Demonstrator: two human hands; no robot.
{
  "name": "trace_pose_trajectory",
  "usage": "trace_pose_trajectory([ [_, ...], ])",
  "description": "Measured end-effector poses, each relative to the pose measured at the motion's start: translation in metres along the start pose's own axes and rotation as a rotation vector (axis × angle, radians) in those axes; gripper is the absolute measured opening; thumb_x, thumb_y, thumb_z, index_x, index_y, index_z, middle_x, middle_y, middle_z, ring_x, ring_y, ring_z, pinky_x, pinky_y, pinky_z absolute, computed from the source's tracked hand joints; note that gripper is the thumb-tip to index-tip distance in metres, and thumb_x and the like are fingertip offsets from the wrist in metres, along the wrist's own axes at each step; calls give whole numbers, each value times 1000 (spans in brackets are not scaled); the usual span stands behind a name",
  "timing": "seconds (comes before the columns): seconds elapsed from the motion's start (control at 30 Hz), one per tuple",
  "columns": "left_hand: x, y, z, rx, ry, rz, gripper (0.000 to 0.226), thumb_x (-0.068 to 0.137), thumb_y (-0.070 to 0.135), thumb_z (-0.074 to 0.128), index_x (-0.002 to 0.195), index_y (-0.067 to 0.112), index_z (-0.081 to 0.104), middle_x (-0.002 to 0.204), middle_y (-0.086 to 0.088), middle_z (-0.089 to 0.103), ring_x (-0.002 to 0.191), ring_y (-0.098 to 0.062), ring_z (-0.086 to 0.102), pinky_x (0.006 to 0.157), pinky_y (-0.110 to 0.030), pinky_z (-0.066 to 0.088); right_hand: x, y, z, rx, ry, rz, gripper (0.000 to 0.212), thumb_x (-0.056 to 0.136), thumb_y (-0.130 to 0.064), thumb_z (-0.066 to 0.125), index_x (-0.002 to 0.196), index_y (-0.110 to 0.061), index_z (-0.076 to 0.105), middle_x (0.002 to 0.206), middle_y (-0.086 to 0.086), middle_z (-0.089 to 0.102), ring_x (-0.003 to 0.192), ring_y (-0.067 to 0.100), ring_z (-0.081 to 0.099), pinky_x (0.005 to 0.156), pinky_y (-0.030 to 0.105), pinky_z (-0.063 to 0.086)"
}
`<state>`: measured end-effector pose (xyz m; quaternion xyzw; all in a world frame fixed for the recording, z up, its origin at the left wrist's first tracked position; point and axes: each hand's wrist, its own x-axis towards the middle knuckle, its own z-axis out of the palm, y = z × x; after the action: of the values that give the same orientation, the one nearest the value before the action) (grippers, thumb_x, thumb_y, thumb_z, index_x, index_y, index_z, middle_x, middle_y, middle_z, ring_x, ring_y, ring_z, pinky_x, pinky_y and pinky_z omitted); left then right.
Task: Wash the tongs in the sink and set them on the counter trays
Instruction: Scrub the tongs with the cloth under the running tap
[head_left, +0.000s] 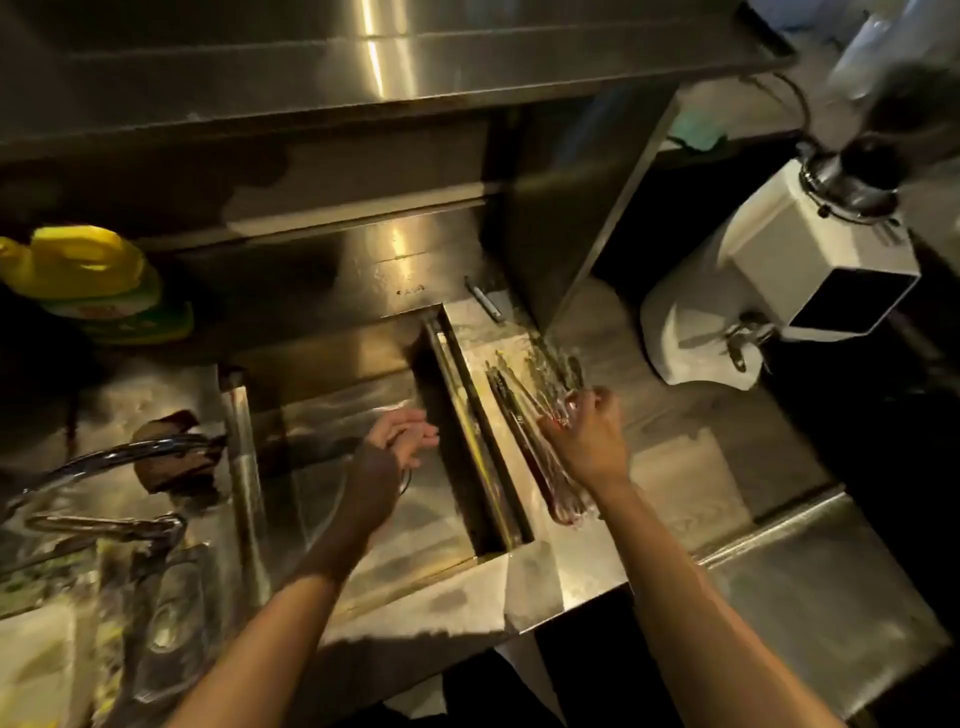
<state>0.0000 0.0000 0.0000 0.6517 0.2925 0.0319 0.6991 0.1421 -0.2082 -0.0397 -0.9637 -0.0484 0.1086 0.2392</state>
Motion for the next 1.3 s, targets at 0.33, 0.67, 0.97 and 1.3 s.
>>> trace_pose_trajectory([
  [0.33, 18, 11, 61, 20, 62, -15, 14, 103, 27, 46, 102, 29, 60, 102, 4, 67, 94, -11, 65, 78, -28, 45, 56, 37, 7, -365, -355, -18, 54, 93, -54, 59, 133, -18, 52, 131, 15, 53, 114, 31, 59, 93, 41, 52],
  [0.67, 36, 13, 62, 6, 89, 20, 23, 104, 21, 42, 103, 21, 65, 103, -2, 72, 91, -6, 68, 80, -29, 48, 43, 59, -9, -189, 24, -293, 21, 97, -29, 56, 102, -12, 67, 111, 11, 62, 89, 31, 63, 72, 40, 53],
  [0.97, 44, 5, 31, -56, 142, 50, 21, 103, 21, 46, 105, 16, 66, 99, -2, 74, 92, -10, 70, 82, -33, 51, 26, -10, -11, 274, -177, -539, 35, 101, -39, 46, 98, -13, 70, 96, -2, 56, 83, 11, 54, 73, 27, 43],
  [1.3, -2, -38, -105, -37, 385, 5, 16, 88, 39, 60, 97, 29, 69, 93, 0, 76, 90, -17, 70, 79, -36, 52, -43, -149, 81, 831, -728, -101, 31, 102, -37, 53, 90, -13, 69, 79, -3, 64, 78, 10, 60, 74, 19, 48],
])
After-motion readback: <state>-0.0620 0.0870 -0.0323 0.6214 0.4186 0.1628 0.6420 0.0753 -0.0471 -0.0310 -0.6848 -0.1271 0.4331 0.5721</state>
